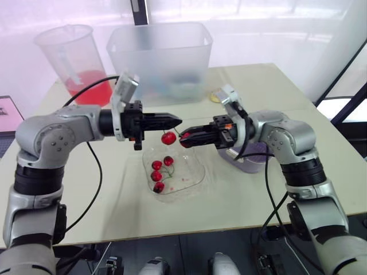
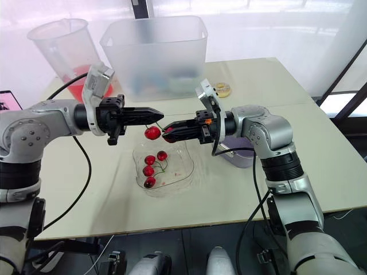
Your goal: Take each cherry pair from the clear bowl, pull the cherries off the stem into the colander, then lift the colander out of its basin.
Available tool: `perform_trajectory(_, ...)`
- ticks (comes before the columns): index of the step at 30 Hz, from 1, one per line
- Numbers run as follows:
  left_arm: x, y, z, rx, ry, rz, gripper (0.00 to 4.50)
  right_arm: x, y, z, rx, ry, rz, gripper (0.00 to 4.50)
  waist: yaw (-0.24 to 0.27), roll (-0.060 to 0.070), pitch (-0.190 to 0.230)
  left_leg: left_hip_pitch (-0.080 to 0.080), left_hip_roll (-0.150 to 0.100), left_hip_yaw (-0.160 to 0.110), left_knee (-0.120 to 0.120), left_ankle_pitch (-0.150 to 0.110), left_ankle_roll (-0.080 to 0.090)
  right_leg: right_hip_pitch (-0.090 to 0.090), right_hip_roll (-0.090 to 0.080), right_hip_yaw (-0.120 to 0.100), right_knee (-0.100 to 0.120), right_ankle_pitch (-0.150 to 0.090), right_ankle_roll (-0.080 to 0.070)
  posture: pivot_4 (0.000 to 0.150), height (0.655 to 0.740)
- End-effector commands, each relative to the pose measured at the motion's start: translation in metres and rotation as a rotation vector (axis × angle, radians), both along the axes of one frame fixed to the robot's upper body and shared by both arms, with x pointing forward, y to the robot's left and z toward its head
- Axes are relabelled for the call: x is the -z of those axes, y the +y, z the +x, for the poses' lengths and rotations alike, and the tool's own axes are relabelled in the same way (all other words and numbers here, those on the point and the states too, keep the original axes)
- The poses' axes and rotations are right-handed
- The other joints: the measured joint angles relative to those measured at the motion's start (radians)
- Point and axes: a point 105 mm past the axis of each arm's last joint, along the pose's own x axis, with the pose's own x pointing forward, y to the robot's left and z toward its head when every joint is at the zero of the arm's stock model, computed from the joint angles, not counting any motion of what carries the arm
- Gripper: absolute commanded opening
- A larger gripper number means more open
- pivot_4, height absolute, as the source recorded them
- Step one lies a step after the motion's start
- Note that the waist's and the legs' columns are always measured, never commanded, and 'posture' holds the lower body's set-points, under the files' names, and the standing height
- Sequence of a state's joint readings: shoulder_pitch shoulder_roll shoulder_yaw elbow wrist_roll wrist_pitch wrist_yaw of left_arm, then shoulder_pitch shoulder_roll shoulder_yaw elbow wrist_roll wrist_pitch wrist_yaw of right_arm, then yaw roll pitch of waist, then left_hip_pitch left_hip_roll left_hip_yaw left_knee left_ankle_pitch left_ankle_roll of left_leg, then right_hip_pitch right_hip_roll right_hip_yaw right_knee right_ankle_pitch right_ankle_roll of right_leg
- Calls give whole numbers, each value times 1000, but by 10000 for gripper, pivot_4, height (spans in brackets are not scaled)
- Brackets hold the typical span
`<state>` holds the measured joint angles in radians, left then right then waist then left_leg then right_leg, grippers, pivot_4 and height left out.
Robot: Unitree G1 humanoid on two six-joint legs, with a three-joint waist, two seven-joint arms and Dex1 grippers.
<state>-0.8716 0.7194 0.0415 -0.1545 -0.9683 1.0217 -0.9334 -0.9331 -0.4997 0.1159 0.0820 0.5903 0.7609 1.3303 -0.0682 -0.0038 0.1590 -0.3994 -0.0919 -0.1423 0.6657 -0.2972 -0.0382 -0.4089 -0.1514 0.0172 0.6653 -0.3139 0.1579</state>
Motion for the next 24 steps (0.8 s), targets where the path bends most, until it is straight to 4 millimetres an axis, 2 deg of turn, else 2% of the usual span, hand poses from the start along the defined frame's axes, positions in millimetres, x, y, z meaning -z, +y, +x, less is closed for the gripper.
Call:
perform_trajectory(1, -15, 3, -4, -5, -54, -28, 0, -1, 0, -1, -6, -34, -17, 2445, -1, 0, 0, 0, 0, 0, 0, 0, 0, 0, 0, 0, 0, 0, 0, 1500, 7400)
perform_trajectory(9, -20, 2, -5, 4, -54, -46, 0, 22, -12, 3, 22, -20, -102, 2443, 1, 0, 0, 0, 0, 0, 0, 0, 0, 0, 0, 0, 0, 0, 0, 1500, 7400)
perform_trajectory(17, -23, 3, -5, -4, -56, -71, 0, 26, -46, 9, 95, 35, -130, 2443, 1, -1, 0, 0, 0, 0, 1, 0, 0, 0, 0, 0, 0, 0, 0, 1500, 7400)
perform_trajectory(19, -23, 4, -5, -9, -56, -75, 0, 23, -55, 14, 125, 24, -133, 2443, 1, -1, 0, 0, 0, 0, 0, 0, 0, 0, 0, 0, 0, 0, 0, 1500, 7400)
perform_trajectory(22, -22, 4, -5, -12, -57, -75, 0, 7, -69, 30, 210, -15, -102, 2443, 0, -1, 0, -1, 0, 0, 1, 0, 0, 0, 0, 0, 0, 0, 0, 1500, 7400)
perform_trajectory(24, -23, 5, -5, -21, -59, -78, 0, -7, -86, 51, 339, -82, -107, 2443, 0, -1, 0, -1, 0, 1, 1, 0, 0, 0, 0, 0, 0, 0, 0, 1500, 7400)
